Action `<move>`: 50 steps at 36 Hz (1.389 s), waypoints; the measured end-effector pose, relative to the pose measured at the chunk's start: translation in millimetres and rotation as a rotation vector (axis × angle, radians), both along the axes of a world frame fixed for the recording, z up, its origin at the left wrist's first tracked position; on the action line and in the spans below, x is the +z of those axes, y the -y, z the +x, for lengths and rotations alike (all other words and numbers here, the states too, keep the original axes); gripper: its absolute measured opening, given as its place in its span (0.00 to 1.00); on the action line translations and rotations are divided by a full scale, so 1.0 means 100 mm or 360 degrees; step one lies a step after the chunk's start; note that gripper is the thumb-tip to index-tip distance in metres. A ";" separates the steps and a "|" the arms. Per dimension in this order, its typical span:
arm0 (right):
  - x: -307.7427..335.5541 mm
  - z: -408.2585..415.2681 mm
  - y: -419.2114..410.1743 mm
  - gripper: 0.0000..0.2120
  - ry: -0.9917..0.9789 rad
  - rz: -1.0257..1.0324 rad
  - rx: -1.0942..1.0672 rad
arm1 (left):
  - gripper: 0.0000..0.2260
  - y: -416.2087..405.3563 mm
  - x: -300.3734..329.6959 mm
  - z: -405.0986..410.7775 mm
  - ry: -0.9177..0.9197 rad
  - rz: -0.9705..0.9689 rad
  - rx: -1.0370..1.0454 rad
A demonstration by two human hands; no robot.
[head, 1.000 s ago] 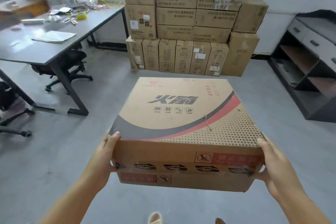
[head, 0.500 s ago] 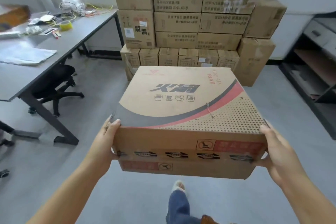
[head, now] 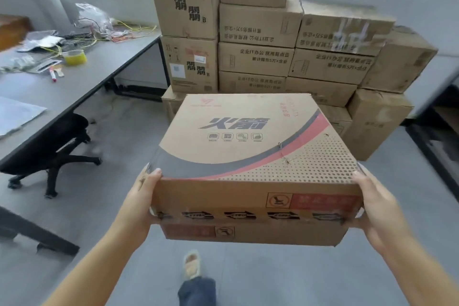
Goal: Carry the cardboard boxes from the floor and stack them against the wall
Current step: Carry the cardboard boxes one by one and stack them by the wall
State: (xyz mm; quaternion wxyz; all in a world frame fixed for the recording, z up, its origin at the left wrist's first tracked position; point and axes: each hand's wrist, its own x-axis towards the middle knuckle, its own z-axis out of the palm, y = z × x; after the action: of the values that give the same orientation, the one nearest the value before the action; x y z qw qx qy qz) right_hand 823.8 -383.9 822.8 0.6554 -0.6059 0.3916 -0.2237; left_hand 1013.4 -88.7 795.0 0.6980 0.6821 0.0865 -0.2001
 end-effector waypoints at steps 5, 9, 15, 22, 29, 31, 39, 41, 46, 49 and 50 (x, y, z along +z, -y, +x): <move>-0.11 0.87 0.37 0.16 0.0005 -0.0021 -0.0066 | 0.06 0.46 -0.03 0.90 0.0004 -0.0020 -0.0030; -0.11 1.66 0.63 0.16 0.0034 -0.0004 -0.0133 | 0.08 0.80 0.10 1.79 0.0053 -0.0037 -0.0072; 0.22 2.80 1.05 0.15 0.0210 -0.0063 -0.0183 | 0.05 1.33 0.45 3.14 0.0183 -0.0153 -0.0209; 0.80 3.74 1.83 0.15 0.0384 -0.0288 -0.0245 | 0.13 2.12 0.92 4.29 0.0372 -0.0431 -0.0330; 1.55 4.65 2.80 0.14 0.0625 -0.0437 -0.0310 | 0.17 3.11 1.52 5.27 0.0611 -0.0673 -0.0397; 1.74 4.92 3.08 0.12 0.0721 -0.0446 -0.0314 | 0.15 3.39 1.72 5.53 0.0692 -0.0742 -0.0354; 2.54 6.06 4.25 0.09 0.1020 -0.0513 -0.0259 | 0.14 4.42 2.66 6.55 0.1043 -0.0916 -0.0275; 2.76 6.36 4.51 0.13 0.1121 -0.0559 -0.0250 | 0.14 4.67 2.85 6.80 0.1080 -0.0935 -0.0271; 3.19 7.06 5.06 0.14 0.1170 -0.0659 -0.0194 | 0.17 5.19 3.19 7.41 0.1126 -0.0888 -0.0105; 3.34 7.46 5.32 0.14 0.1184 -0.0675 -0.0139 | 0.18 5.42 3.38 7.75 0.1123 -0.0843 -0.0091; 3.37 7.60 5.39 0.14 0.1179 -0.0677 -0.0125 | 0.17 5.49 3.43 7.87 0.1135 -0.0837 -0.0122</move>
State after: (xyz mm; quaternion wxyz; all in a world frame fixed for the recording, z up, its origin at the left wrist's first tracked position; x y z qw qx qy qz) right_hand 1583.6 -922.8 1159.9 0.6032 -0.5908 0.0979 -0.5268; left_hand 1800.5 -637.4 1137.9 0.8260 0.5105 -0.2389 0.0068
